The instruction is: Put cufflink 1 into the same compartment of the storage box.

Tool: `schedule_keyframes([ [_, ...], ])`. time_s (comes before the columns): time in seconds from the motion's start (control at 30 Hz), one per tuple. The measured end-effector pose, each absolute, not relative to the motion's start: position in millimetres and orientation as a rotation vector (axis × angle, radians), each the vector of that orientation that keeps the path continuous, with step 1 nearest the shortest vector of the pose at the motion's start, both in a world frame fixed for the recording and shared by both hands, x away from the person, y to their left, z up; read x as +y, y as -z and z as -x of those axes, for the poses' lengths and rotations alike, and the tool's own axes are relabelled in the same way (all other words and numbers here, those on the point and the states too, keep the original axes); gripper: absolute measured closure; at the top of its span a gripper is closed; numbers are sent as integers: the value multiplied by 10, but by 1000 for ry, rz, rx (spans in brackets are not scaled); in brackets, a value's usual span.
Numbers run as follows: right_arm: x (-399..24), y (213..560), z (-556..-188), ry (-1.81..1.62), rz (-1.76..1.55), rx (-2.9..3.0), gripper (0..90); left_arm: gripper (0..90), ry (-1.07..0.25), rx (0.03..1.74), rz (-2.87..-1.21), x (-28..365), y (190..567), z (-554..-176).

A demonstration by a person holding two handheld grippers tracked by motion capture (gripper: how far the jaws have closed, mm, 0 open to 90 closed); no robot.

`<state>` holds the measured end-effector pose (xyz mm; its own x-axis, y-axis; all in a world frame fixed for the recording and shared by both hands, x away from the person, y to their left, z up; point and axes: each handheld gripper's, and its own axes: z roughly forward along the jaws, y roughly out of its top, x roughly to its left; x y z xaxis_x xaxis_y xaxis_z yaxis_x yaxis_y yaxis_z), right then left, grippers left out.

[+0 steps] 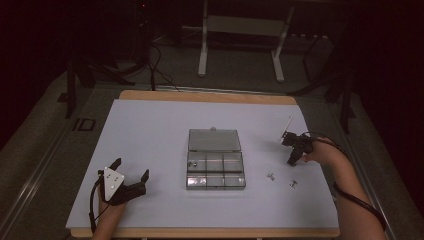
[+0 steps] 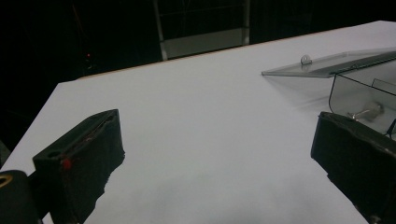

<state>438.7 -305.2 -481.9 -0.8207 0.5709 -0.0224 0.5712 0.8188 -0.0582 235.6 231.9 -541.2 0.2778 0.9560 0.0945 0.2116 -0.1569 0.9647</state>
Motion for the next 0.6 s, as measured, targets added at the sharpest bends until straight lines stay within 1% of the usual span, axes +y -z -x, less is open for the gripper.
schedule_keyframes([
  [0.13,-2979,4773,-4341,107,-830,3018,730,34,-976,1104,-1589,2318,5413,-2357],
  [0.6,-2642,4558,-4209,100,-601,3052,730,34,-971,1104,-1589,2323,5412,-2358],
])
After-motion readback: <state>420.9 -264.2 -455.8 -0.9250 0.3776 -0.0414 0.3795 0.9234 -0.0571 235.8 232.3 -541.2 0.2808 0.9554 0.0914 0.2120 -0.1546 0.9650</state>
